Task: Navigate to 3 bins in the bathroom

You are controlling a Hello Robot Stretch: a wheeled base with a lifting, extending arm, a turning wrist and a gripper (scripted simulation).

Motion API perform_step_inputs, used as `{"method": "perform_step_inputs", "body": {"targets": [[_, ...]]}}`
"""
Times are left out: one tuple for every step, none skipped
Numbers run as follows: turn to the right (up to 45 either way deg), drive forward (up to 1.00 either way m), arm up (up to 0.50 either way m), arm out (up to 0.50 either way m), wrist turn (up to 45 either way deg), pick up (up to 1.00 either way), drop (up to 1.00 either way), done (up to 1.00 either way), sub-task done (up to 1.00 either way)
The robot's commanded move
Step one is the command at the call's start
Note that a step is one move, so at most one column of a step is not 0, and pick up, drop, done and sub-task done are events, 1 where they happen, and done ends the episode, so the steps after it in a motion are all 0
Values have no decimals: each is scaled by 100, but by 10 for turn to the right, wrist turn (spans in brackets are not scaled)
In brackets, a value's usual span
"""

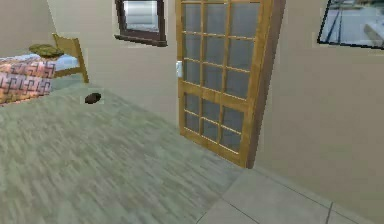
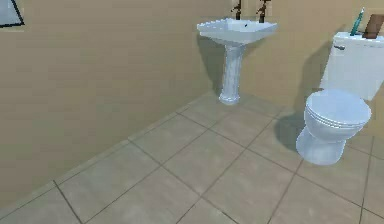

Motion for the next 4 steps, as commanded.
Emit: {"method": "perform_step_inputs", "body": {"targets": [[0, 45, 0, 0, 0, 0, 0, 0, 0], [-450, 0, 0, 0, 0, 0, 0, 0, 0], [0, 100, 0, 0, 0, 0, 0, 0, 0], [-60, 0, 0, 0, 0, 0, 0, 0, 0]]}}
